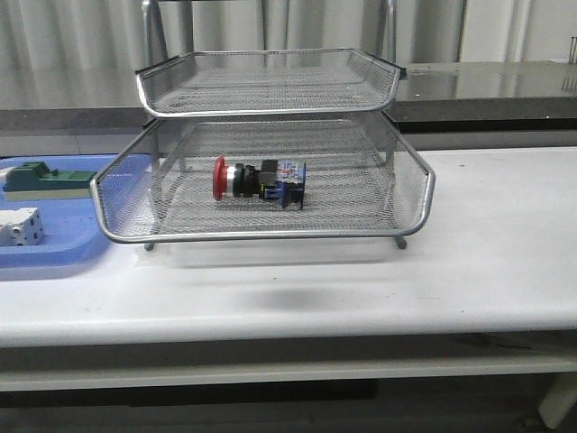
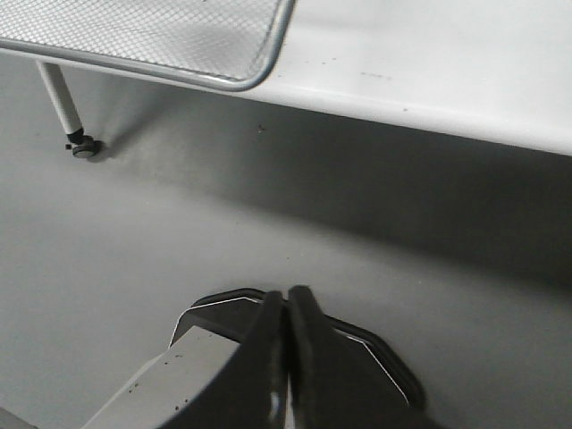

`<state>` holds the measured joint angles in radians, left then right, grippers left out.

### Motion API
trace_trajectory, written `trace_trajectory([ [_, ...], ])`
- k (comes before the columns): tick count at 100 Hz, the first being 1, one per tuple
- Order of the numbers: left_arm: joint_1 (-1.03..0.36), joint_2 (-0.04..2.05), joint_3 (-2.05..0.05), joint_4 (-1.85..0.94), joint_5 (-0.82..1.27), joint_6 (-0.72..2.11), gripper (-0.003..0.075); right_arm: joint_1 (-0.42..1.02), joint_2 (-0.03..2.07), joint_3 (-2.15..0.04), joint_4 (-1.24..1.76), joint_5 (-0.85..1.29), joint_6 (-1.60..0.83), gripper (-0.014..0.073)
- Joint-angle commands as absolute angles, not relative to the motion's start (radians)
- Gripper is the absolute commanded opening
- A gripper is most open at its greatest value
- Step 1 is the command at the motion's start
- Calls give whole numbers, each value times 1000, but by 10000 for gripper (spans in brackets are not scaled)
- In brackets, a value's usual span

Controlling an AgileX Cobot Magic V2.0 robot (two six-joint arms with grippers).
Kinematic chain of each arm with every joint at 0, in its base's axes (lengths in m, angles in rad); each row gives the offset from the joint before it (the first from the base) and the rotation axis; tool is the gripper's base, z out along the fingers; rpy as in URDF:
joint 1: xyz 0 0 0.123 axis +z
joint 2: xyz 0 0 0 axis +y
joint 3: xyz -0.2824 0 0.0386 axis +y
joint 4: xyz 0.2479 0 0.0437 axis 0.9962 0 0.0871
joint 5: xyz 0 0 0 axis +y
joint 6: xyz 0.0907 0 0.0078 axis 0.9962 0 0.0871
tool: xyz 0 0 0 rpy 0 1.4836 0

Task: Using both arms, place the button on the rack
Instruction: 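Push the middle mesh tray back into the rack with the right gripper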

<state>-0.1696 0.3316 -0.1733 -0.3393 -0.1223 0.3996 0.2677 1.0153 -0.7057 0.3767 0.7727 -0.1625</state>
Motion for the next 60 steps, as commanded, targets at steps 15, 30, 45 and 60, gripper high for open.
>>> trace_trajectory([
  [15, -167, 339, -201, -343, -198, 392, -20, 428, 1192, -729, 431, 557, -210, -66],
  [30, -167, 339, -201, -343, -198, 392, -20, 540, 1311, -730, 431, 448, -210, -66],
  [45, -167, 339, -201, -343, -198, 392, -20, 610, 1419, -763, 431, 401, -210, -66],
  [60, -167, 339, -201, -343, -198, 392, -20, 642, 1504, -848, 428, 397, -228, -66],
])
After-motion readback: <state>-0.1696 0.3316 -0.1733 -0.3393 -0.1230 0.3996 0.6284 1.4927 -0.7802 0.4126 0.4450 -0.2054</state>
